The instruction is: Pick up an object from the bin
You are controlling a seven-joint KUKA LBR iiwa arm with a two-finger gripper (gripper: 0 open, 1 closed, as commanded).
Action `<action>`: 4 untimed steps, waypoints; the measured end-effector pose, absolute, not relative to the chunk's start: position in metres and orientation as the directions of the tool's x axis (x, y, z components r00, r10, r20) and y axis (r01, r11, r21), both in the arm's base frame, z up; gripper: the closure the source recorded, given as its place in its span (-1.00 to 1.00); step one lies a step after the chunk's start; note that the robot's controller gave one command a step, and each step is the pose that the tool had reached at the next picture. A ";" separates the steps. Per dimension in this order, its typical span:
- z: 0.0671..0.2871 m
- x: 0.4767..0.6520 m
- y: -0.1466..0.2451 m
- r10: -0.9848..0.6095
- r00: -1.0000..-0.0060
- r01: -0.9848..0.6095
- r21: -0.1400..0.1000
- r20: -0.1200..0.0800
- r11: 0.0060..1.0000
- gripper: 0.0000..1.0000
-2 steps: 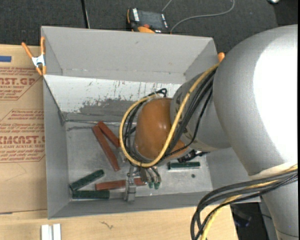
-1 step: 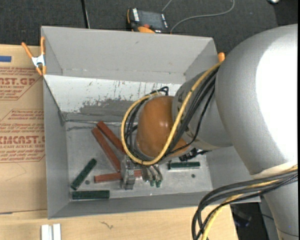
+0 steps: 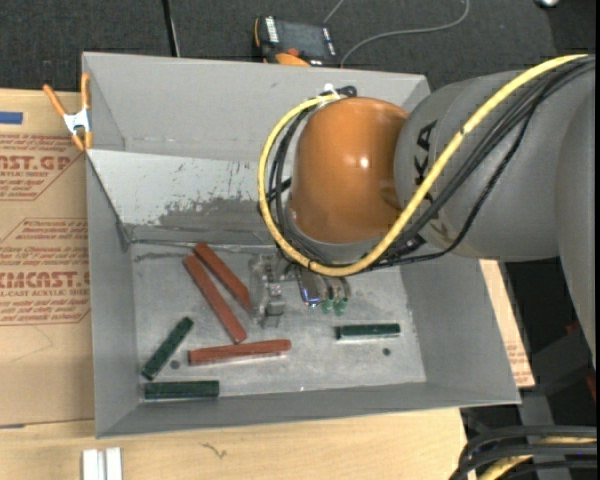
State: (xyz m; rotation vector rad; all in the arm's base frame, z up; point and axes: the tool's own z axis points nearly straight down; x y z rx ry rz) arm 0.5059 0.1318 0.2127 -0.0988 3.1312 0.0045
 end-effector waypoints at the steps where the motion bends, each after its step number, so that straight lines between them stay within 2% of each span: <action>1: 0.137 0.506 0.135 0.200 -0.980 0.200 -0.001 0.004 0.980 1.00; 2: 0.088 0.595 0.097 0.162 -0.987 0.162 -0.002 -0.004 0.987 1.00; 3: 0.090 0.593 0.100 0.159 -0.987 0.159 0.000 -0.002 0.987 -1.00; 4: 0.090 0.593 0.100 0.158 -0.987 0.158 -0.001 -0.002 0.987 1.00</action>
Offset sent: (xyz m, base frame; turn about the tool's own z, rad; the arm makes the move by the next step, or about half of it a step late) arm 0.0014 0.0027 -0.0733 0.2652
